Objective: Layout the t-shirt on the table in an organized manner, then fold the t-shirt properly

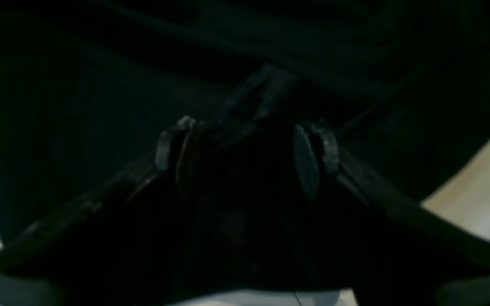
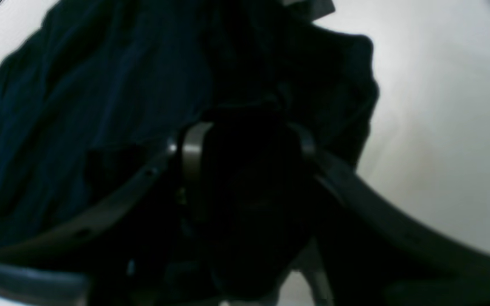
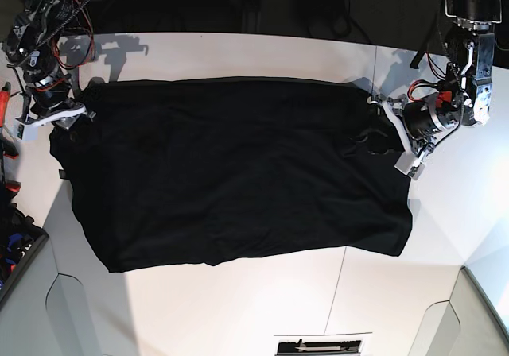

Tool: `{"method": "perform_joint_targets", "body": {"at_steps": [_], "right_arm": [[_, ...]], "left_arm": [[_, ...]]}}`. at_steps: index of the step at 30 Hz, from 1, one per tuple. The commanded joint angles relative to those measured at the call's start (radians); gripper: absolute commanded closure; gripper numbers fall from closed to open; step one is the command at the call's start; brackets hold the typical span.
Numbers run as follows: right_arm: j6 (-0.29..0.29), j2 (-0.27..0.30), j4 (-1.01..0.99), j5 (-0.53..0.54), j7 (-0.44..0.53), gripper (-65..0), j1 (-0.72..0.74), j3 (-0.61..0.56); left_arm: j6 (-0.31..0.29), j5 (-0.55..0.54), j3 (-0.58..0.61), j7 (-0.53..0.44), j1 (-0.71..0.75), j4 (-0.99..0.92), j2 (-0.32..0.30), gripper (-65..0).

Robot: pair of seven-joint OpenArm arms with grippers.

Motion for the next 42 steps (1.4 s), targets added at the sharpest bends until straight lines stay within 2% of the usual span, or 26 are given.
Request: {"method": "perform_joint_targets", "body": {"at_steps": [1,4,6,7,11,13,16,17,18,23,28,34,38,42], "right_arm": [[-0.003,0.001,0.014,0.0,0.031,-25.5,0.013,0.001],[0.001,-0.014,0.011,-0.004,0.034,-25.5,0.012,0.0],[0.064,-0.018,0.005,-0.015,0.037,-25.5,0.012,-0.007],[0.074,-0.018,-0.001,-0.023,0.039,-25.4,0.013,-0.016],[0.071,-0.018,-0.029,-0.069,0.048,-25.2,0.013,-0.055],[0.066,-0.018,-0.052,-0.079,0.084,-22.5,0.013,-0.07],[0.07,-0.018,-0.069,-0.078,0.125,-8.4,0.013,-0.076],[0.07,-0.018,-0.069,-0.078,0.13,-2.4,0.013,-0.076],[0.071,-0.016,-0.067,-0.077,0.137,0.0,0.013,-0.076],[0.086,-0.015,-0.034,-0.078,0.142,0.0,0.012,-0.059],[0.097,-0.015,0.013,-0.043,0.123,0.0,0.012,-0.012],[0.142,-0.005,0.072,0.088,0.024,0.0,-0.023,0.097],[0.177,0.01,0.125,0.174,0.023,0.0,-0.108,0.172],[0.198,0.018,0.166,0.25,0.013,0.0,-0.197,0.224]], "left_arm": [[-0.008,0.01,0.001,-0.028,-0.016,0.014,-0.019,-38.1],[-0.008,0.015,0.008,-0.033,-0.016,0.014,-0.019,-38.0],[-0.008,0.015,0.008,-0.04,-0.016,0.014,-0.019,-37.2],[-0.008,0.015,0.008,-0.045,-0.016,0.014,-0.019,-35.2],[-0.008,-0.016,0.008,-0.047,-0.015,0.014,-0.019,-23.3],[-0.008,-0.017,0.008,-0.047,-0.016,0.014,-0.019,-14.6],[-0.008,-0.017,0.008,-0.047,-0.016,0.014,-0.019,0.0],[-0.008,-0.018,0.008,-0.048,-0.016,0.014,-0.022,0.0],[-0.008,-0.027,0.008,-0.048,-0.016,0.016,-0.026,0.0],[-0.008,-0.13,0.005,-0.047,-0.013,0.064,-0.075,0.0],[-0.008,-0.162,0.004,-0.003,-0.01,0.156,-0.117,0.0],[-0.008,-0.272,0.004,0.148,0.052,0.254,-0.162,0.0],[-0.008,-0.274,-0.012,0.15,0.158,0.321,-0.202,0.0],[-0.008,-0.27,-0.101,0.149,0.245,0.34,-0.197,0.0]]}}
